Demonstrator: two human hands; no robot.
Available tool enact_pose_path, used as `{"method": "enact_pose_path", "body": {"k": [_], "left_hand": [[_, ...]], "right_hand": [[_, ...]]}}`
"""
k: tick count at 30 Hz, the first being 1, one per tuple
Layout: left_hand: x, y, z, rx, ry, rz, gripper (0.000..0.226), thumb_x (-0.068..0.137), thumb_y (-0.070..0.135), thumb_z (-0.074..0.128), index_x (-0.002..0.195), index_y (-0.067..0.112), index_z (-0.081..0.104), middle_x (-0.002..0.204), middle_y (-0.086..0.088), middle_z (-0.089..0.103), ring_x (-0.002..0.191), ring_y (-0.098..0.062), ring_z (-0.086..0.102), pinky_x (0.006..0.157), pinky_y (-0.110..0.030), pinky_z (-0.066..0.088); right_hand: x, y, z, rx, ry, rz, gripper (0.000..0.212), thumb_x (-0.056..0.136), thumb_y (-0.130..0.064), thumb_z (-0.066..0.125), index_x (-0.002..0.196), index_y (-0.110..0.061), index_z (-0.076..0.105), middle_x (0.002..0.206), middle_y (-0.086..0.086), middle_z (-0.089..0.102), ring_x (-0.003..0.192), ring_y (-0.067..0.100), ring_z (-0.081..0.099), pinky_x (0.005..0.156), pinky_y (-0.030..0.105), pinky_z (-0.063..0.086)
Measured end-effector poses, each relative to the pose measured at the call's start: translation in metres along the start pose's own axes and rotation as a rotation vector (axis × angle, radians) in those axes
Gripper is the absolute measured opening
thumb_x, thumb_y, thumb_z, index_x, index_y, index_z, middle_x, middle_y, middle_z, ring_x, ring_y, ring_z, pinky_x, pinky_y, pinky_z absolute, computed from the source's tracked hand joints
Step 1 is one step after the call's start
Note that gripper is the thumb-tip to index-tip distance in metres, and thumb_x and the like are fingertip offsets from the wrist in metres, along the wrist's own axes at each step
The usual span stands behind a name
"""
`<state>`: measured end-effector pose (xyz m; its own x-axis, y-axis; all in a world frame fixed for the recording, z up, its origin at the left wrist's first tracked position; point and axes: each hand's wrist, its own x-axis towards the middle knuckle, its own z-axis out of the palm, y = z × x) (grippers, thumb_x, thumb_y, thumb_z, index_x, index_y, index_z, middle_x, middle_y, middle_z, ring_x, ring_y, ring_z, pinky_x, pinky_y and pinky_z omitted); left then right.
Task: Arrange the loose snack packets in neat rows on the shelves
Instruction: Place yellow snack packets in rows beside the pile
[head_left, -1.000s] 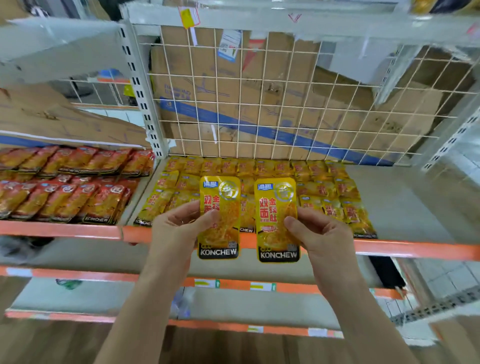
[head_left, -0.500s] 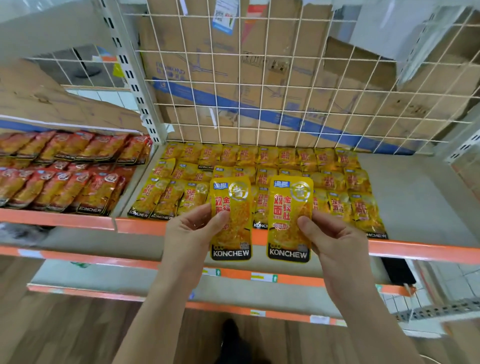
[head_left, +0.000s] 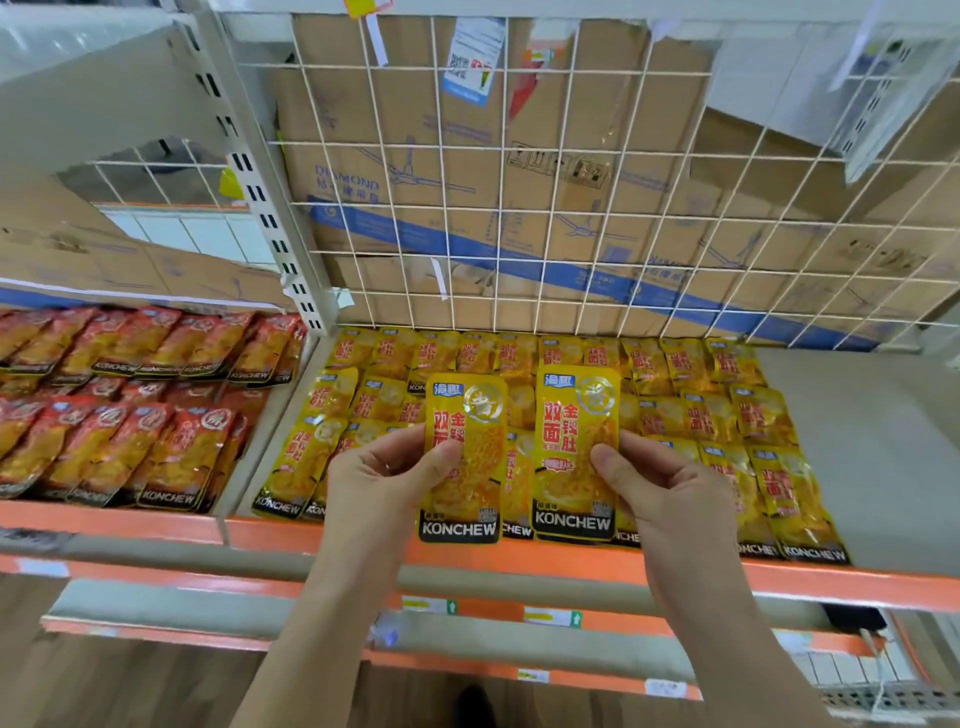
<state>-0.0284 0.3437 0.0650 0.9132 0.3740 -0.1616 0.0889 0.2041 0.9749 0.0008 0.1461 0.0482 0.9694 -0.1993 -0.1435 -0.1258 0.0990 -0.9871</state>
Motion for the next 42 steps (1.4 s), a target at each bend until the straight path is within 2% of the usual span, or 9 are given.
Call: {"method": "enact_pose_path", "body": {"k": [8,11,13,17,20,23,26,33,42], "left_hand": [[0.018,0.000,0.019,0.033,-0.009,-0.012,0.027,0.076,0.004,0.077,0.073,0.031,0.082,0.080,-0.002,0.077,0.077,-0.013,0.070,0.082,-0.034,0.053],[0.025,-0.003,0.037,0.033,-0.002,-0.043,0.018,0.066,0.014,0.081,0.073,0.031,0.082,0.081,-0.002,0.078,0.079,-0.014,0.072,0.081,-0.032,0.052],[0.028,-0.003,0.052,0.038,-0.022,-0.042,0.024,0.072,0.008,0.079,0.073,0.032,0.082,0.082,-0.002,0.078,0.078,-0.012,0.072,0.079,-0.030,0.052],[0.036,-0.009,0.085,0.087,-0.010,-0.022,0.029,0.077,0.006,0.077,0.073,0.034,0.081,0.081,0.000,0.078,0.076,-0.010,0.072,0.078,-0.030,0.054],[0.042,-0.014,0.105,0.115,0.029,-0.017,0.032,0.080,0.005,0.077,0.072,0.035,0.081,0.079,0.001,0.077,0.075,-0.010,0.072,0.077,-0.030,0.058],[0.054,-0.017,0.121,0.115,0.096,-0.038,0.021,0.079,0.007,0.079,0.072,0.026,0.080,0.077,0.001,0.077,0.071,-0.008,0.072,0.071,-0.022,0.058],[0.071,-0.021,0.128,0.098,0.176,-0.060,0.016,0.077,0.007,0.081,0.079,0.022,0.074,0.072,0.004,0.076,0.066,-0.006,0.071,0.065,-0.019,0.057],[0.108,-0.029,0.097,0.039,0.310,-0.027,0.017,0.076,0.007,0.081,0.086,0.016,0.070,0.064,0.011,0.072,0.060,-0.001,0.068,0.056,-0.013,0.053],[0.152,-0.031,0.009,0.207,0.329,-0.037,0.015,0.075,0.019,0.085,0.085,0.022,0.074,0.071,0.011,0.075,0.069,-0.006,0.070,0.070,-0.025,0.056]], "right_hand": [[0.022,0.003,0.000,0.020,0.045,0.015,0.023,0.078,-0.007,0.079,0.087,-0.027,0.071,0.083,-0.007,0.077,0.086,0.012,0.072,0.091,0.035,0.055],[0.032,0.000,-0.013,0.016,0.043,-0.004,0.023,0.080,-0.008,0.078,0.085,-0.029,0.071,0.080,-0.012,0.076,0.082,0.006,0.072,0.084,0.027,0.056],[0.038,-0.002,-0.022,0.020,0.049,-0.008,0.021,0.080,-0.008,0.077,0.088,-0.027,0.073,0.080,-0.012,0.076,0.081,0.005,0.072,0.080,0.022,0.056],[0.064,-0.001,-0.040,0.041,0.098,0.004,0.018,0.081,-0.011,0.077,0.083,-0.029,0.077,0.088,-0.007,0.078,0.093,0.015,0.073,0.087,0.033,0.053],[0.087,-0.004,-0.048,0.062,0.114,0.018,0.018,0.082,-0.013,0.077,0.081,-0.031,0.073,0.086,-0.012,0.077,0.092,0.011,0.072,0.090,0.031,0.053],[0.106,-0.005,-0.050,0.077,0.052,0.042,0.021,0.083,-0.013,0.076,0.084,-0.033,0.070,0.082,-0.019,0.075,0.084,-0.001,0.070,0.085,0.024,0.053],[0.121,0.000,-0.046,0.069,-0.025,0.046,0.025,0.083,-0.008,0.074,0.082,-0.031,0.068,0.074,-0.024,0.073,0.075,-0.008,0.068,0.071,0.009,0.050],[0.139,0.016,-0.010,-0.010,-0.115,0.028,0.022,0.084,-0.008,0.075,0.085,-0.029,0.069,0.072,-0.022,0.072,0.074,-0.008,0.068,0.066,0.005,0.048],[0.144,0.031,0.086,-0.151,-0.186,0.014,0.023,0.082,-0.015,0.079,0.078,-0.035,0.067,0.076,-0.015,0.073,0.064,-0.006,0.066,0.064,0.011,0.050]]}}
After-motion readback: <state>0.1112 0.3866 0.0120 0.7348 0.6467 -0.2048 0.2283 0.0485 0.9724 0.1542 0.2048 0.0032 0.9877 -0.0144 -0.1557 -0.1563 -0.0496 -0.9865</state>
